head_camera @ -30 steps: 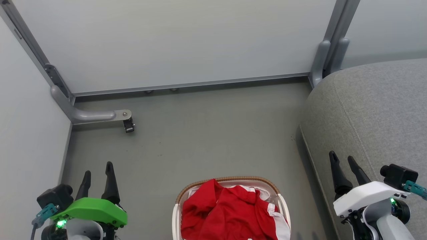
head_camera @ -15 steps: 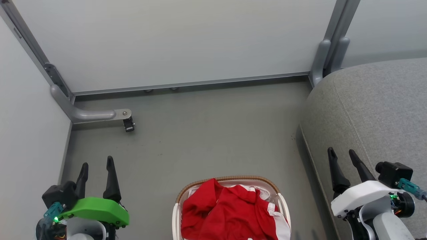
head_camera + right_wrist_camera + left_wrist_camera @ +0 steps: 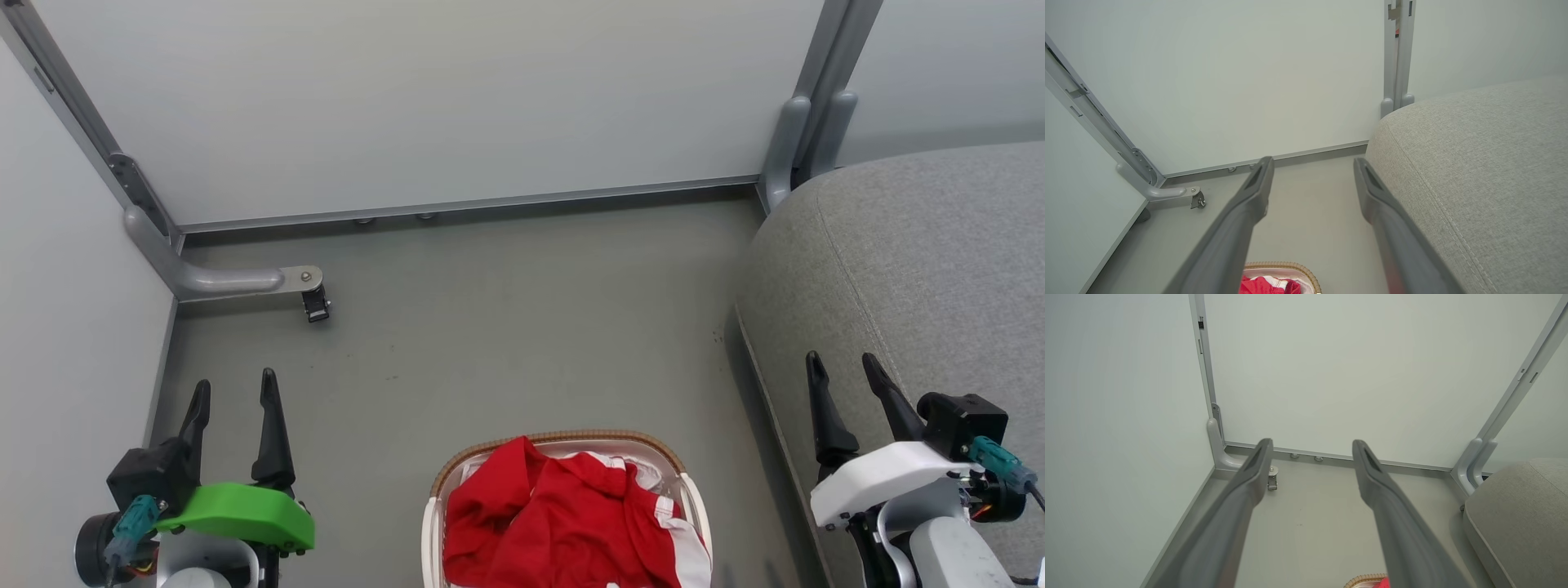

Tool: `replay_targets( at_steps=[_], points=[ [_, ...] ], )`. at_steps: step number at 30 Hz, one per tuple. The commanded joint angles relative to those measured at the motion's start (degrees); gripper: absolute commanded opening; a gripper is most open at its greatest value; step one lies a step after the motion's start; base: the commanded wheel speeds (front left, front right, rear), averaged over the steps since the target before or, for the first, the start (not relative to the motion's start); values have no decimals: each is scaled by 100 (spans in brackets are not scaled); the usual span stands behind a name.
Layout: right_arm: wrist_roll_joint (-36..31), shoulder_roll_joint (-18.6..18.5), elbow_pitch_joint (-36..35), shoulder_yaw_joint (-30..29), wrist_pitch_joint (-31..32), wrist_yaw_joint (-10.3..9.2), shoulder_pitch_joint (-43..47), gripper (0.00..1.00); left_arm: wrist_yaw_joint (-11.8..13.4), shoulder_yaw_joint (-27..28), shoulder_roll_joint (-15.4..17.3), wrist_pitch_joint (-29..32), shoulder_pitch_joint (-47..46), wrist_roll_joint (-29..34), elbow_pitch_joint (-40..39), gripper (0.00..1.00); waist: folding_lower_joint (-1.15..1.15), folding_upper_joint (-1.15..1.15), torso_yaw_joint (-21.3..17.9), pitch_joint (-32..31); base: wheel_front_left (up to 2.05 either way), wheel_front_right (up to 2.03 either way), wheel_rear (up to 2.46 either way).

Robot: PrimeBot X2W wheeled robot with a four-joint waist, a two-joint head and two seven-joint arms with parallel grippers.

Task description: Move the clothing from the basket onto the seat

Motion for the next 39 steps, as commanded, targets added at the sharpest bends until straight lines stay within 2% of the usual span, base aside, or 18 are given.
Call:
replay_targets(
  at_steps=[1, 11, 23, 28, 39],
  points=[
    [-149, -15, -4, 6, -63, 2, -52, 100, -40, 33, -12, -68, 28, 181, -49, 100, 0, 46, 0, -2, 0, 0, 0],
    [-574, -49, 103, 75, -184, 2, -99, 100, -252, 35, -114, -177, 5, 719, 116, 100, 0, 51, -38, 178, 0, 0, 0],
    [-958, -273, -206, 284, -318, 0, -805, 100, -540, -622, -414, -314, -865, 1161, 914, 100, 0, 57, -358, 1487, 0, 0, 0],
    [-1095, -304, -355, 309, -370, 0, -1097, 100, -643, -1113, -445, -365, -1361, 1259, 1484, 100, 0, 60, -542, 2071, 0, 0, 0],
    [-1394, -370, -702, 517, -454, 0, -1442, 100, -739, -2574, -436, -442, -2549, 795, 3031, 100, 0, 65, -853, 3424, 0, 0, 0]
  ],
)
